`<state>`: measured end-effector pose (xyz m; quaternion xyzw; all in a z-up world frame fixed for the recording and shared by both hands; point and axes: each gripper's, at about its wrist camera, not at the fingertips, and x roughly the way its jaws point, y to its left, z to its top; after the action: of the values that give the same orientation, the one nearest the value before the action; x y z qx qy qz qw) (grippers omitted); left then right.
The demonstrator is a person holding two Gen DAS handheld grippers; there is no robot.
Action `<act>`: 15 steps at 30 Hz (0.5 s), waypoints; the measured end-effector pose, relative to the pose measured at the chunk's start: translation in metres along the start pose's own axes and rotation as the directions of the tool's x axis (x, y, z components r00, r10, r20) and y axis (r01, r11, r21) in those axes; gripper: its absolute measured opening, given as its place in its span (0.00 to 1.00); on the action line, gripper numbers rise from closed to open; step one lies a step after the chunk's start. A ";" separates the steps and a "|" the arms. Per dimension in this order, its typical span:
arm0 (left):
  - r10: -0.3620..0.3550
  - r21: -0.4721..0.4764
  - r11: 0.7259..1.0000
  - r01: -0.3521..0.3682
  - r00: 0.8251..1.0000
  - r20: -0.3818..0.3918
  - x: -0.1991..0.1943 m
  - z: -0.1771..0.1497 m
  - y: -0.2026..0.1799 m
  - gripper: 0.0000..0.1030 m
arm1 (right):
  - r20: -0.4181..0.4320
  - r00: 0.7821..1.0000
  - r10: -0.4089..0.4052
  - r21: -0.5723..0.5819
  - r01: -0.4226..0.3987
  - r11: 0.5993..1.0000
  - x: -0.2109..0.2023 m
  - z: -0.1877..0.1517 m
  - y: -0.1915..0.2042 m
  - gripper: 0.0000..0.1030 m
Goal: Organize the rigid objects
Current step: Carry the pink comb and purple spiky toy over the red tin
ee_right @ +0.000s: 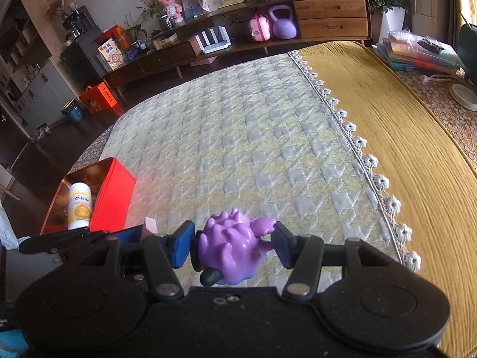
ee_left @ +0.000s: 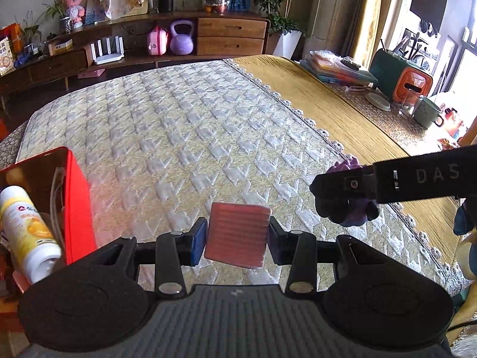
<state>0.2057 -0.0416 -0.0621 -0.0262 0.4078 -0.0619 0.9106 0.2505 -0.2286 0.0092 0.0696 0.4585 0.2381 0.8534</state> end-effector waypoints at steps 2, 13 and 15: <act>0.006 -0.014 1.000 -0.006 1.000 0.004 -0.011 -0.003 0.007 0.40 | 0.001 1.000 0.010 -0.017 -0.010 1.000 -0.005 -0.004 0.010 0.54; 0.034 -0.071 0.997 -0.033 0.999 0.014 -0.063 -0.014 0.053 0.40 | 0.003 0.998 0.067 -0.132 -0.066 0.989 -0.021 -0.020 0.079 0.54; 0.044 -0.083 0.996 -0.043 0.999 0.018 -0.071 -0.015 0.065 0.40 | 0.002 0.997 0.077 -0.151 -0.076 0.986 -0.022 -0.022 0.091 0.54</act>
<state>0.1530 0.0324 -0.0260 -0.0555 0.4016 -0.0250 0.9138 0.1917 -0.1614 0.0438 0.0234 0.4325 0.3045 0.8483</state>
